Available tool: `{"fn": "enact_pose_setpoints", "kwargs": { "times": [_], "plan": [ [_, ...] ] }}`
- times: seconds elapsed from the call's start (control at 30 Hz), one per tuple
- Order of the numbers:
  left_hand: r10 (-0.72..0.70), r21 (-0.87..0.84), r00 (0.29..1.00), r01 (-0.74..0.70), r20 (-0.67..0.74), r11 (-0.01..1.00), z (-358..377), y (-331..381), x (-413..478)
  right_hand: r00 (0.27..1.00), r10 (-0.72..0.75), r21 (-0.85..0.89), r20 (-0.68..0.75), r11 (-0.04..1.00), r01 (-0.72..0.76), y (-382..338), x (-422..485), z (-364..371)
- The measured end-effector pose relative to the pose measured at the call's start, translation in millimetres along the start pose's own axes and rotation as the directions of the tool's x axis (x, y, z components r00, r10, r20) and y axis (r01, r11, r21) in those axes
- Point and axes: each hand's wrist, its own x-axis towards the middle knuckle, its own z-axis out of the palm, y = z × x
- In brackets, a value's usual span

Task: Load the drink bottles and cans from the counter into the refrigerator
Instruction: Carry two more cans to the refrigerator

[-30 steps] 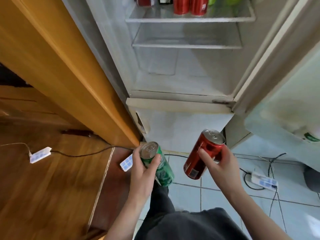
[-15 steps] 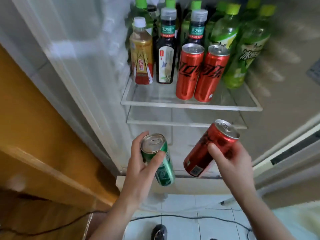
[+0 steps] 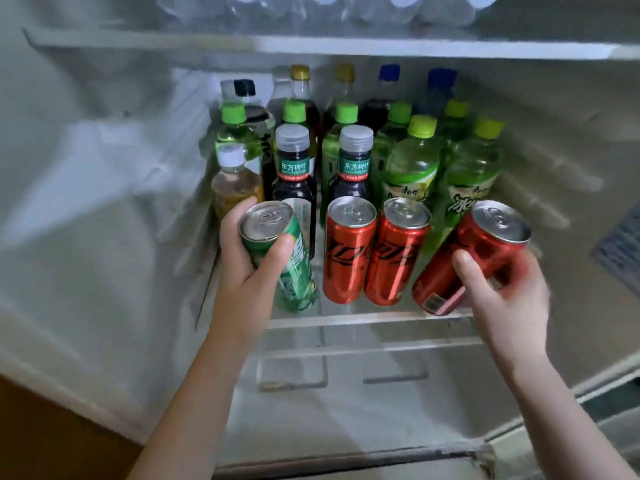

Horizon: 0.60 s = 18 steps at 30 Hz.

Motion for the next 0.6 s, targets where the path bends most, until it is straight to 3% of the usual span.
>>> {"fn": "enact_pose_setpoints", "kwargs": {
  "times": [0.33, 0.47, 0.6],
  "plan": [
    [-0.033, 0.058, 0.996, 0.028, 0.078, 0.998, 15.4, -20.9, 19.6, 0.982, 0.038, -0.003, 0.183, 0.999, -0.038, 25.1, 22.5, 21.5],
    [-0.09, -0.037, 0.994, 0.093, 0.066, 0.995, 21.8, -28.5, 21.1, 0.977, 0.054, 0.038, 0.208, 0.997, -0.064, 29.9, 22.7, 23.3],
    [-0.063, -0.094, 0.997, 0.066, 0.033, 0.993, 29.9, -30.3, 18.2, 0.978, 0.035, 0.0, 0.208, 0.999, -0.036, 35.4, 22.1, 23.0]
  ]
}}
